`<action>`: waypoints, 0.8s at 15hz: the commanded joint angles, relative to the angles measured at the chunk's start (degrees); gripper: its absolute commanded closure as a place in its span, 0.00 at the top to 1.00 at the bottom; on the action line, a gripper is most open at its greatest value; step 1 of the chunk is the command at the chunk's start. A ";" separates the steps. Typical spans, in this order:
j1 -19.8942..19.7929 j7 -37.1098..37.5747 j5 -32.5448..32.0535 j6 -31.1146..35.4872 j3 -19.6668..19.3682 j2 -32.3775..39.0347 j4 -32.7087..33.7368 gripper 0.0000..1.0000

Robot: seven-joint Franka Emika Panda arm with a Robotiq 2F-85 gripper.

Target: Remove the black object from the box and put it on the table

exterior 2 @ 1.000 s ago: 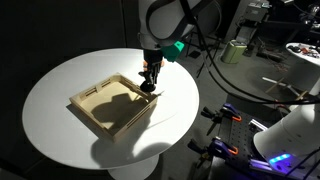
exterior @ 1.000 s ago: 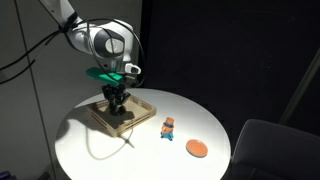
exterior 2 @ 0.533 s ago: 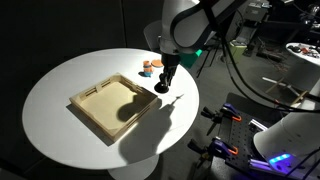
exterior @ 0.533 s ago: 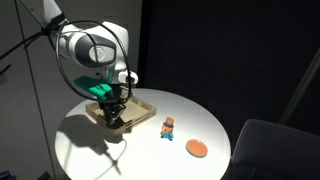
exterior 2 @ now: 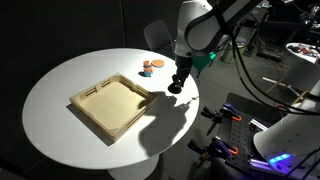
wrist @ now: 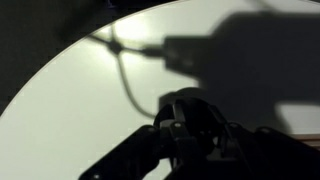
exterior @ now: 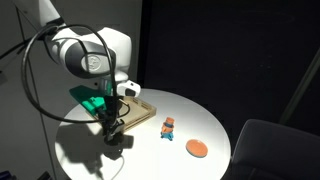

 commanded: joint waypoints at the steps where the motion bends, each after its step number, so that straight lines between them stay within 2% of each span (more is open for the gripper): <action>1: -2.11 -0.06 0.49 0.09 -1.78 -1.00 -0.83 0.07; 6: -4.71 -3.45 1.66 0.70 -3.66 1.31 2.07 0.07; 12: -5.68 -9.12 3.21 3.32 -2.69 8.80 9.90 0.07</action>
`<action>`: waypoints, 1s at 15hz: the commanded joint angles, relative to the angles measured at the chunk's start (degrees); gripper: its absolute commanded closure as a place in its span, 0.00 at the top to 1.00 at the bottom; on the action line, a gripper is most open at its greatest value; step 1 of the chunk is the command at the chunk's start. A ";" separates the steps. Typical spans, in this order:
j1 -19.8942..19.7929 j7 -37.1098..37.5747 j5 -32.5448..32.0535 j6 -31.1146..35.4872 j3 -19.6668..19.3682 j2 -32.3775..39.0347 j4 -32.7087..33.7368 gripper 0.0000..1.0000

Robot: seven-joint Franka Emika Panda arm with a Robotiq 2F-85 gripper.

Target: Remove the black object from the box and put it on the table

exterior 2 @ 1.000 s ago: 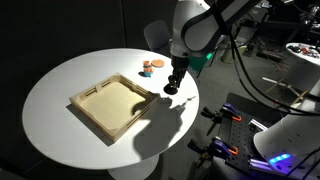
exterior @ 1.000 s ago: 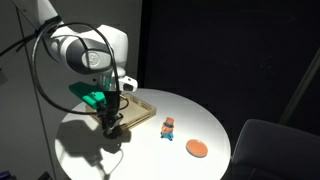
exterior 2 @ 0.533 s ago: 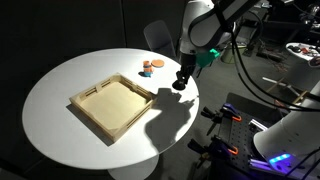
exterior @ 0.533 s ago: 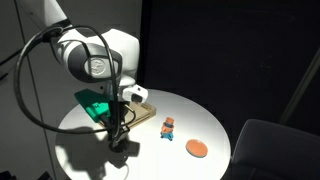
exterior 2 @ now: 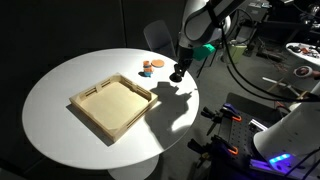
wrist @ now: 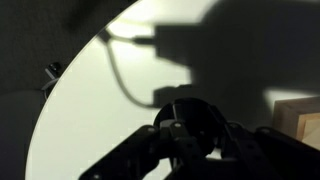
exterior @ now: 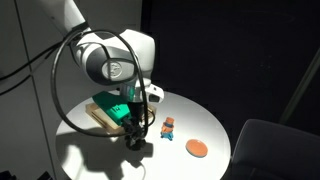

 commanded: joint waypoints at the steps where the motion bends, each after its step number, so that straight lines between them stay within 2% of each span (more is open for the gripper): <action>1: -0.99 -4.53 2.71 0.65 1.15 6.51 6.48 0.07; 6: -1.73 -5.80 3.14 0.32 2.25 12.23 10.43 0.07; 12: -2.06 -5.18 2.58 0.36 2.78 14.62 11.33 0.07; 13: -1.94 -4.92 2.37 0.34 2.74 14.67 11.33 0.54; 15: -1.89 -4.89 2.35 0.31 2.85 14.69 11.38 0.61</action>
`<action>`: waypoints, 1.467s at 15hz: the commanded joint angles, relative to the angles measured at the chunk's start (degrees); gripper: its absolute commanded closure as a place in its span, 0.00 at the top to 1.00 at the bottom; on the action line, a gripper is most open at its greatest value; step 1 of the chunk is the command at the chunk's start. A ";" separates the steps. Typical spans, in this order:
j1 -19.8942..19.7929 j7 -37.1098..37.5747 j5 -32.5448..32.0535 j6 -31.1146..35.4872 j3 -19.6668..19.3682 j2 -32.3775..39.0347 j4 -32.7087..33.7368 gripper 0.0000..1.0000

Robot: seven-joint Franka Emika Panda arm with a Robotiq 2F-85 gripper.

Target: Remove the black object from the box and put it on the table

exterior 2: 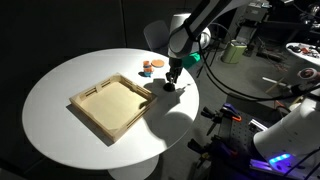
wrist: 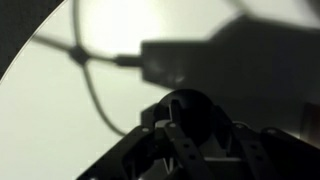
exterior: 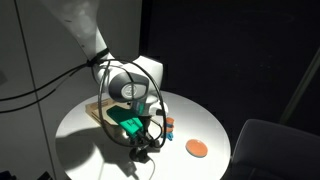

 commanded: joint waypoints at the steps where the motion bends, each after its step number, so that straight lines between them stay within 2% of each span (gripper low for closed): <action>1: -1.11 -0.84 0.20 -0.12 1.08 0.48 1.25 0.69; 5: -0.47 -0.16 -0.36 -0.13 1.19 -0.39 0.92 0.99; 15: 3.65 2.84 -0.71 -1.05 3.16 -10.80 -3.15 1.00; 22: 8.74 7.59 -0.69 -14.42 5.87 -14.76 0.01 1.00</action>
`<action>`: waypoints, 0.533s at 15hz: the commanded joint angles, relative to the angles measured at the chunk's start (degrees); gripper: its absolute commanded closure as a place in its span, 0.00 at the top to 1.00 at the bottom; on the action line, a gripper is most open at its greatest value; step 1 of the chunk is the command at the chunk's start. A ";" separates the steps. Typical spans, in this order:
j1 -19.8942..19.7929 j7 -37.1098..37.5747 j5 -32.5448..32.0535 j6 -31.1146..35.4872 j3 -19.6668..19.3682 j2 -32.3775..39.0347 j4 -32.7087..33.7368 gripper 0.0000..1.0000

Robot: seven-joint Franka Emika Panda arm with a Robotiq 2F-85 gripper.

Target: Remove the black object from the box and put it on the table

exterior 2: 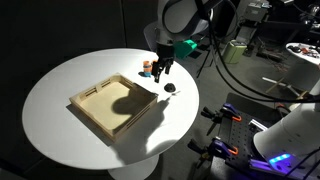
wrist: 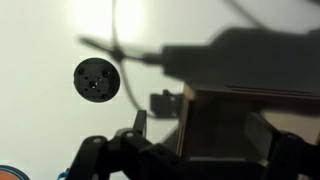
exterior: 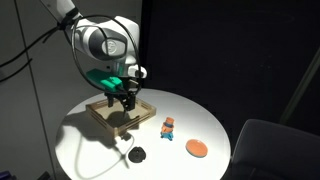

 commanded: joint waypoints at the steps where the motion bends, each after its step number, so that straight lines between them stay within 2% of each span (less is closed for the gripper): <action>1: 2.25 3.13 -1.06 -8.04 1.89 -1.66 2.55 1.00; 5: 4.99 5.30 -4.78 -15.57 3.26 -1.57 7.11 1.00; 8: 6.81 8.44 -9.91 -20.78 3.90 -1.90 11.03 1.00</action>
